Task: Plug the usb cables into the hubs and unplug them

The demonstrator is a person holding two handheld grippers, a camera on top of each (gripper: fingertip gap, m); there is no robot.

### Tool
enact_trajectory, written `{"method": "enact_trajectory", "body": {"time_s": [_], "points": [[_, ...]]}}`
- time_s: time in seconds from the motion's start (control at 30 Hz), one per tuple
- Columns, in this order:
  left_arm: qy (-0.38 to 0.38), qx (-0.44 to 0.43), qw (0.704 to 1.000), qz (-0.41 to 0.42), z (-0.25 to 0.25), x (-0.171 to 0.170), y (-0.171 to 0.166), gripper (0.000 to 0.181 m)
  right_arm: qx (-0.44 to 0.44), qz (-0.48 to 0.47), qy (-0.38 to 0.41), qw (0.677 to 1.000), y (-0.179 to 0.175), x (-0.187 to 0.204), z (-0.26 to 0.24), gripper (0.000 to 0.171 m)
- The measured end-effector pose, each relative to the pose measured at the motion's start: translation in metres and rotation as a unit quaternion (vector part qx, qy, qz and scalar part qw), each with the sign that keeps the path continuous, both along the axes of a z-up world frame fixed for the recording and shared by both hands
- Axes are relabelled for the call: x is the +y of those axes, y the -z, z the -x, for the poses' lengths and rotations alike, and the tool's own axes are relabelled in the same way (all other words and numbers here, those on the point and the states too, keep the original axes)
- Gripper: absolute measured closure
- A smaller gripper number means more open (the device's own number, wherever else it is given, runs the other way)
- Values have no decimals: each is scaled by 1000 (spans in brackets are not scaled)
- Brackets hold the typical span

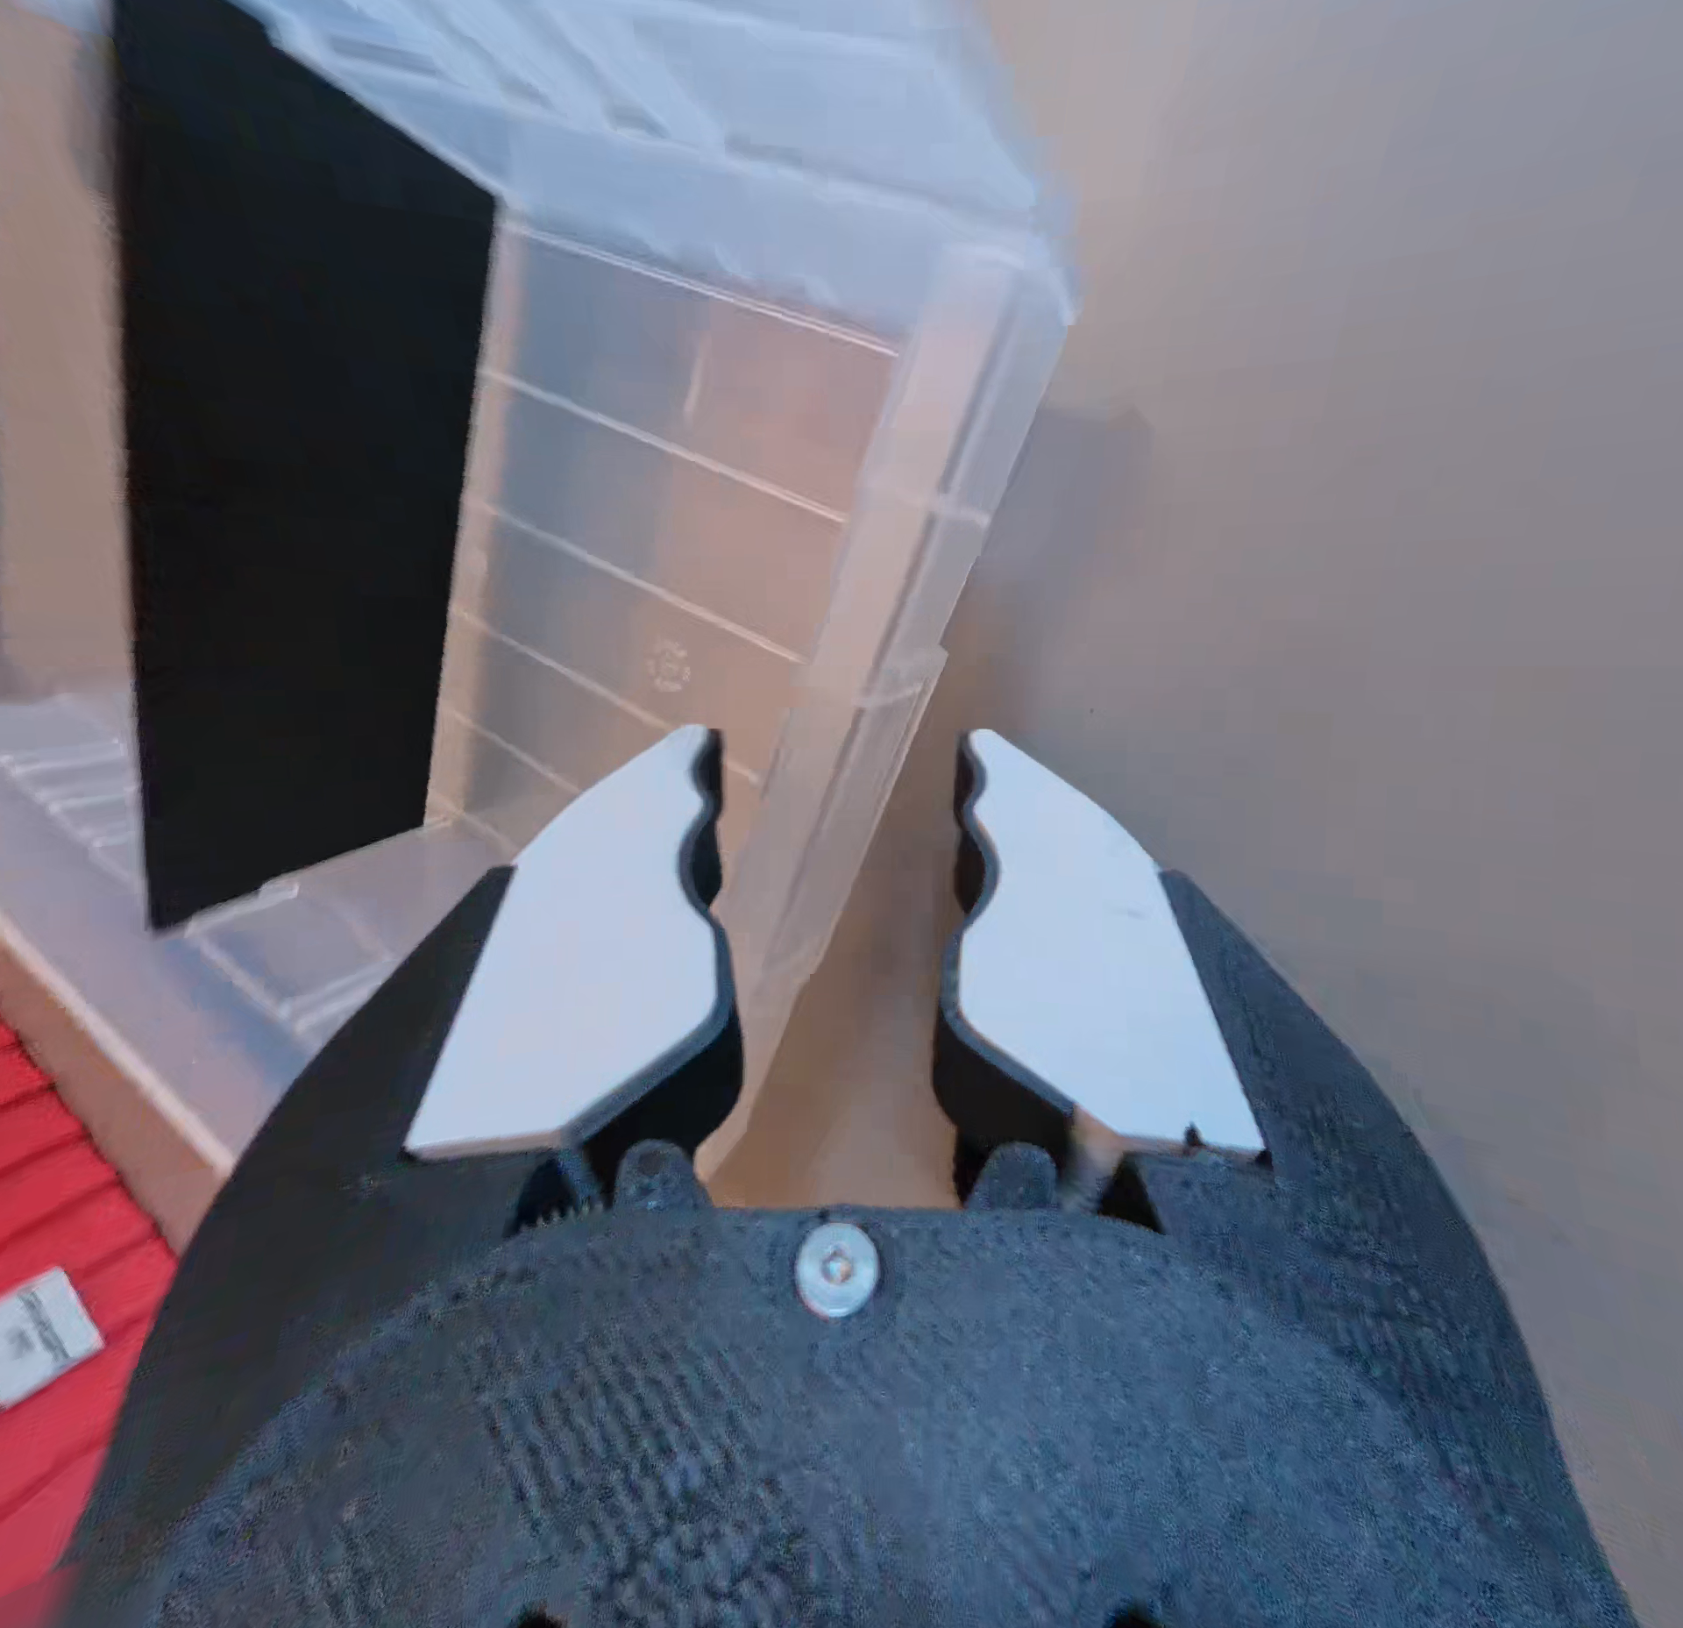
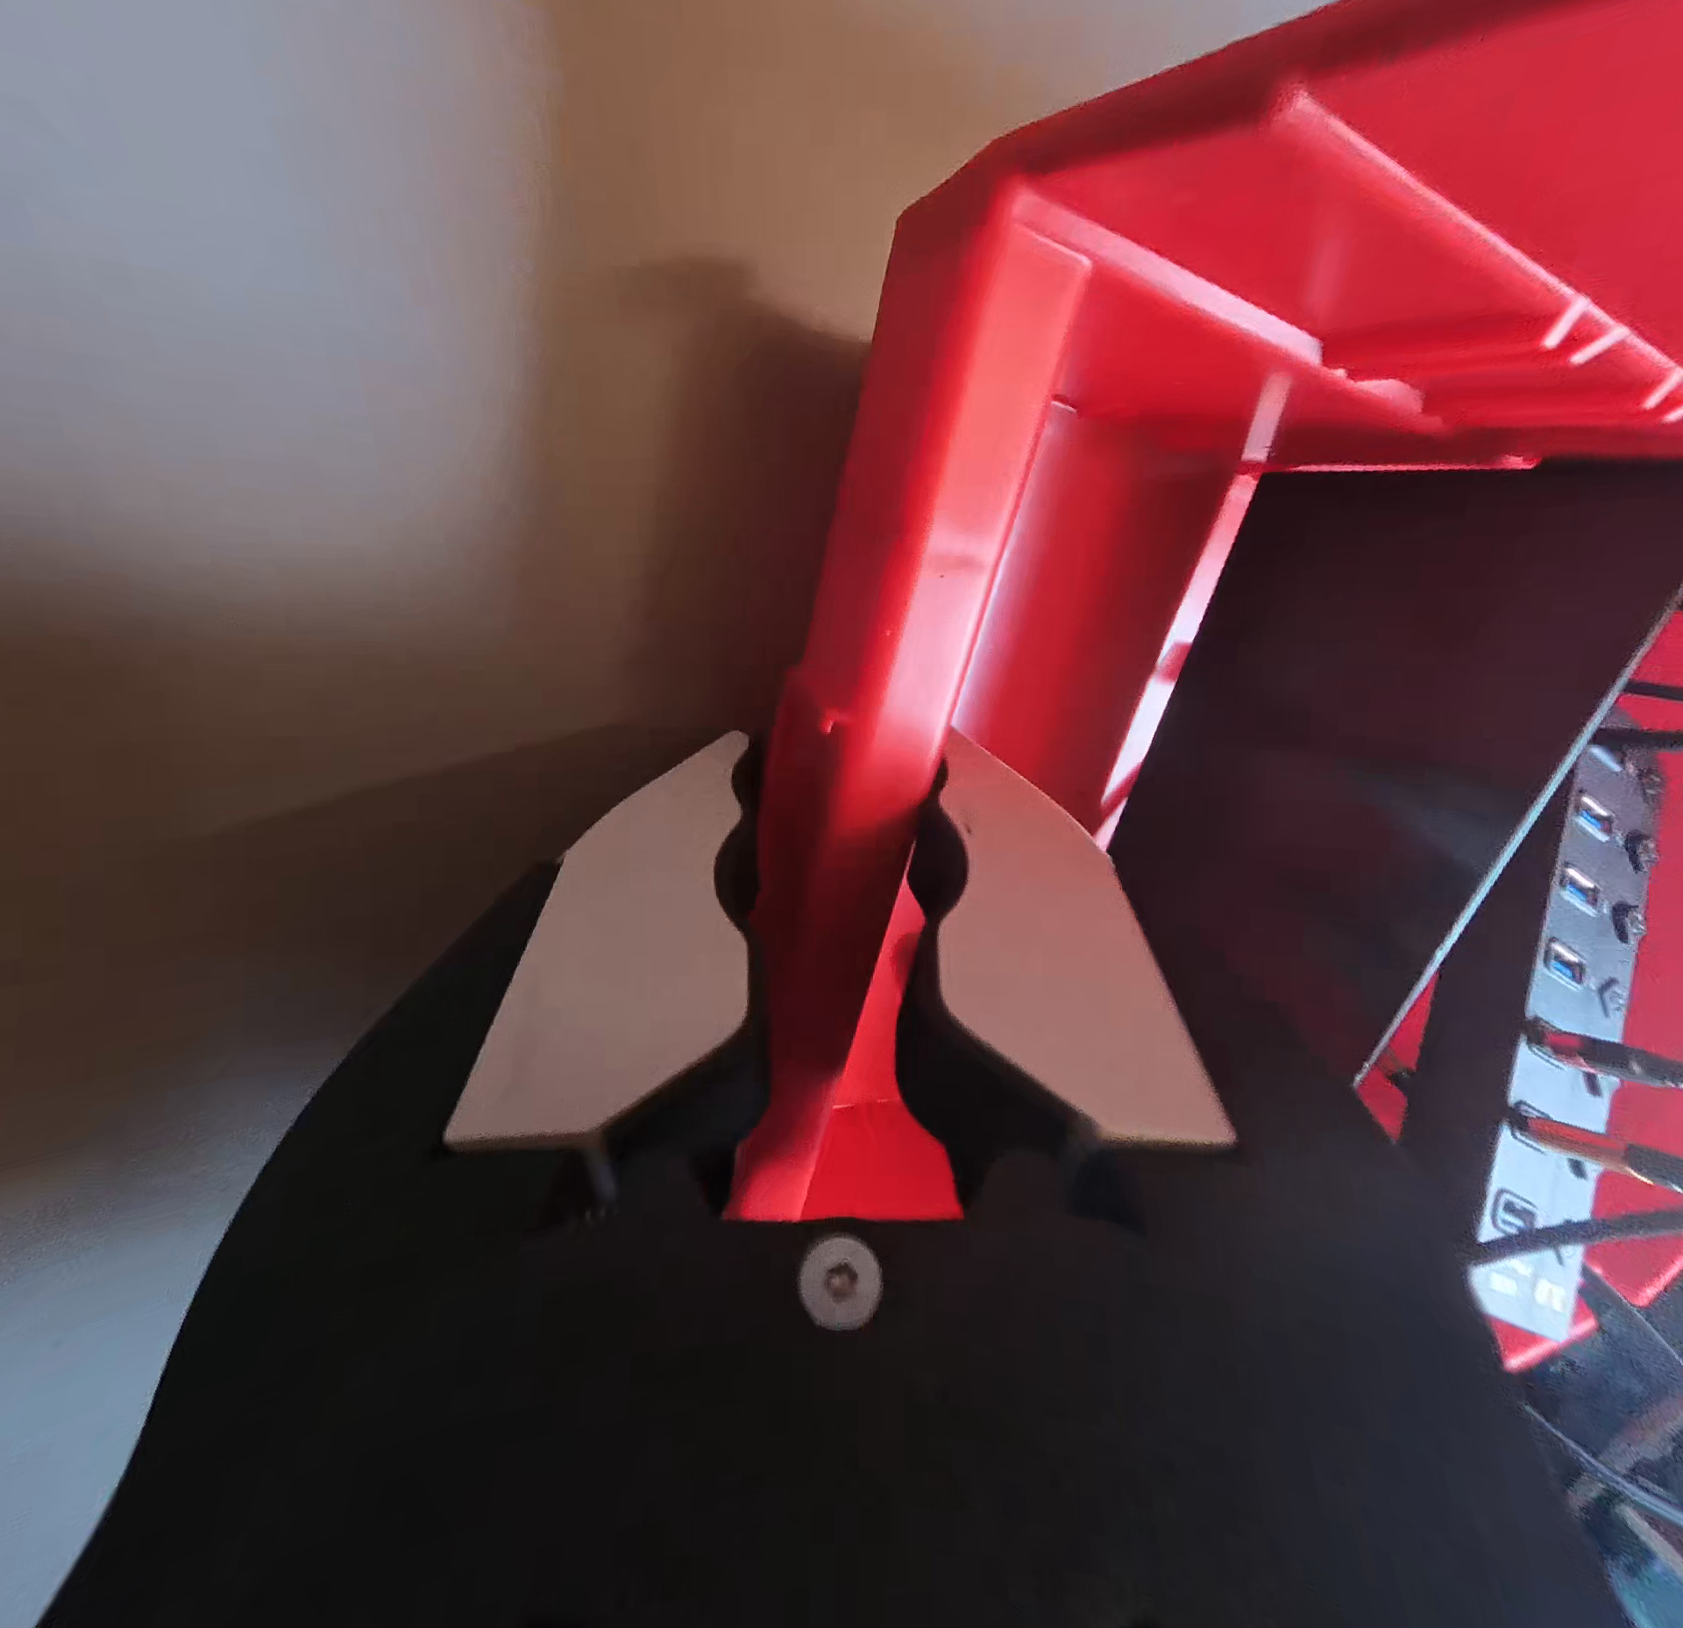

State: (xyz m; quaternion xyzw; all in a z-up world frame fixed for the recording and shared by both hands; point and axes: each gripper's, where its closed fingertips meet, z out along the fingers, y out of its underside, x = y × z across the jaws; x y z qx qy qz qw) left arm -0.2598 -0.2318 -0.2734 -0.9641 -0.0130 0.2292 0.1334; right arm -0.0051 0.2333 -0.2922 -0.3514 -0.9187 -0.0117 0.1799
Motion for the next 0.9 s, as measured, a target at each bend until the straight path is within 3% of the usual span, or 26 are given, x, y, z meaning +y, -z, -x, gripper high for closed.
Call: {"method": "enact_trajectory", "body": {"time_s": [0.03,0.13,0.27,0.53,0.63,0.7,0.8,0.9], "points": [[18,7,1000,14,3,3,9,143,1,0,-13,1000,0,-6,-5,141],[80,66,994,31,7,25,11,150,18,-22,-57,998,-1,-22,-26,141],[130,47,990,-35,-24,87,11,151,60,-26,-116,991,-4,-58,-49,141],[266,44,961,-62,-99,191,10,151,162,-37,-166,972,-19,-124,-85,136],[290,49,952,-89,-126,214,0,149,220,96,-127,962,-49,-156,-107,132],[282,46,946,-151,-146,221,-24,144,286,160,-82,941,-81,-154,-120,132],[245,-35,930,-274,-191,224,-59,138,393,214,55,893,-121,-107,-142,133],[201,-149,892,-377,-243,225,-79,134,472,255,218,815,-129,-43,-167,131]]}}
